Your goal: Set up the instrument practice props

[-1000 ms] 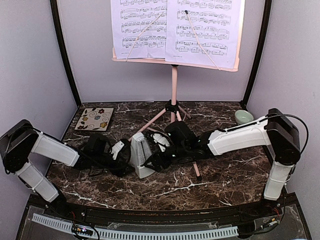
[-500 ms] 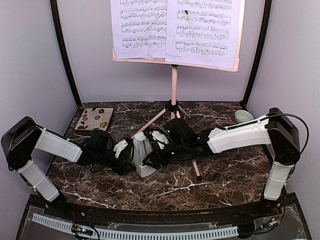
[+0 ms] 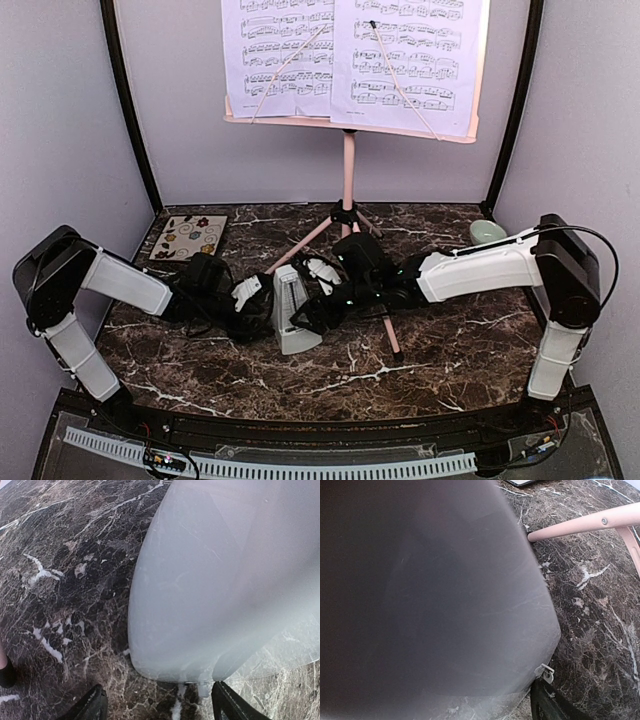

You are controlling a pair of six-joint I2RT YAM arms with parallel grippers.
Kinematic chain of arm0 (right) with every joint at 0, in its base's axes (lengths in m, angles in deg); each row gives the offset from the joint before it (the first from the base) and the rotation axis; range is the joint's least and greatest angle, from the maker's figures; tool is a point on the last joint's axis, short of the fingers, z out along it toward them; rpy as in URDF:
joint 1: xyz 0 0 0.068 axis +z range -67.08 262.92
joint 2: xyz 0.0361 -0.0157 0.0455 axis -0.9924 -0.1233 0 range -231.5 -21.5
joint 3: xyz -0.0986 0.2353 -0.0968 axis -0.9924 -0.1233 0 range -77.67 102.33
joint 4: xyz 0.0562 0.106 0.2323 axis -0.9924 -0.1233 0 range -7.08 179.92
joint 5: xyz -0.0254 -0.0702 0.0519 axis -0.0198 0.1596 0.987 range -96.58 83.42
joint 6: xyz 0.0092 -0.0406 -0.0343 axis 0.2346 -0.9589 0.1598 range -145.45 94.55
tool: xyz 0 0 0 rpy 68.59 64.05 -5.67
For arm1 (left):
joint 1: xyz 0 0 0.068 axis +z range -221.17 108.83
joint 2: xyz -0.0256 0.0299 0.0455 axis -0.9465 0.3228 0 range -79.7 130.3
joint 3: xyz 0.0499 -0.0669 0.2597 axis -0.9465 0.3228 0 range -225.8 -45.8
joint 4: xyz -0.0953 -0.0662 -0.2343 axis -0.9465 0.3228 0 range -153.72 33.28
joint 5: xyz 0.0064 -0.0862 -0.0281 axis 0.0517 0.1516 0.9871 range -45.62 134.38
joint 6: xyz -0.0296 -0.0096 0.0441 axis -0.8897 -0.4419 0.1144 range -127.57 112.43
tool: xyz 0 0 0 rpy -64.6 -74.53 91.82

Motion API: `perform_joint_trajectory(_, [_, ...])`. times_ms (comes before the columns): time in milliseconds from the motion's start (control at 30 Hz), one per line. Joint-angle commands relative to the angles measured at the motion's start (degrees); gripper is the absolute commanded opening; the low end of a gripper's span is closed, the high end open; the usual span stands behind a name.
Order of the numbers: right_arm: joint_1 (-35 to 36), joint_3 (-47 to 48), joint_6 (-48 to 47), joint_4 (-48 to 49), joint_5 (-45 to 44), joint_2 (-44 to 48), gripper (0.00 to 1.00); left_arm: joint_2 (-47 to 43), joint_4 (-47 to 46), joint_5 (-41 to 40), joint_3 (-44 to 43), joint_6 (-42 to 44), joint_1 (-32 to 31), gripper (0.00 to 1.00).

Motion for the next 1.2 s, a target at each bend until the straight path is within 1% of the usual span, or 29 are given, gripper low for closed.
perform_joint_trajectory(0, [0.1, 0.0, -0.7, 1.7, 1.2, -0.7, 0.72, 0.6, -1.5, 5.6, -0.8, 6.5, -2.0, 0.76])
perform_joint_trajectory(133, [0.1, 0.0, -0.9, 1.8, 1.5, -1.2, 0.69, 0.5, -3.0, 6.0, -0.4, 8.9, -2.1, 0.81])
perform_joint_trajectory(233, [-0.1, 0.0, -1.0, 1.4, 1.8, -1.4, 0.68, 0.1, -4.7, 6.4, -0.1, 10.3, -2.1, 0.83])
perform_joint_trajectory(300, [-0.3, -0.1, -1.1, 1.1, 1.8, -1.3, 0.67, -0.7, -6.3, 7.7, 0.3, 10.0, -2.0, 0.83])
perform_joint_trajectory(500, [-2.0, -5.4, -0.3, 3.0, 3.1, 1.7, 0.67, -0.9, -12.2, 12.9, 1.6, 7.8, -2.1, 0.84])
perform_joint_trajectory(567, [-2.3, -6.7, -0.4, 3.8, 3.8, 2.6, 0.67, 0.1, -13.8, 14.1, 1.9, 7.1, -2.0, 0.83])
perform_joint_trajectory(633, [-2.7, -7.2, -0.4, 4.3, 4.6, 2.9, 0.68, 1.1, -14.5, 15.5, 2.1, 6.8, -2.1, 0.8])
perform_joint_trajectory(700, [-3.1, -7.0, -0.5, 4.6, 5.2, 2.9, 0.68, 2.0, -14.5, 18.0, 2.0, 6.5, -2.0, 0.76])
perform_joint_trajectory(767, [-3.3, -6.4, -0.7, 4.7, 5.6, 2.6, 0.68, 2.5, -15.7, 18.7, 2.8, 6.0, -2.0, 0.75])
perform_joint_trajectory(867, [-3.8, -5.8, -0.8, 5.1, 6.3, 1.9, 0.67, 2.6, -20.2, 18.1, 5.4, 4.3, -2.0, 0.76])
perform_joint_trajectory(1000, [-4.7, -5.9, -1.4, 5.7, 7.8, 1.9, 0.64, 2.7, -22.9, 16.7, 7.9, 4.5, -1.9, 0.78])
perform_joint_trajectory(1133, [-5.0, -5.8, -2.5, 5.4, 8.9, 2.1, 0.61, 4.2, -25.8, 16.5, 8.5, 4.5, -1.4, 0.82])
perform_joint_trajectory(1167, [-5.1, -5.7, -2.6, 5.2, 9.2, 2.1, 0.6, 4.7, -26.4, 14.9, 8.4, 4.5, -1.3, 0.83])
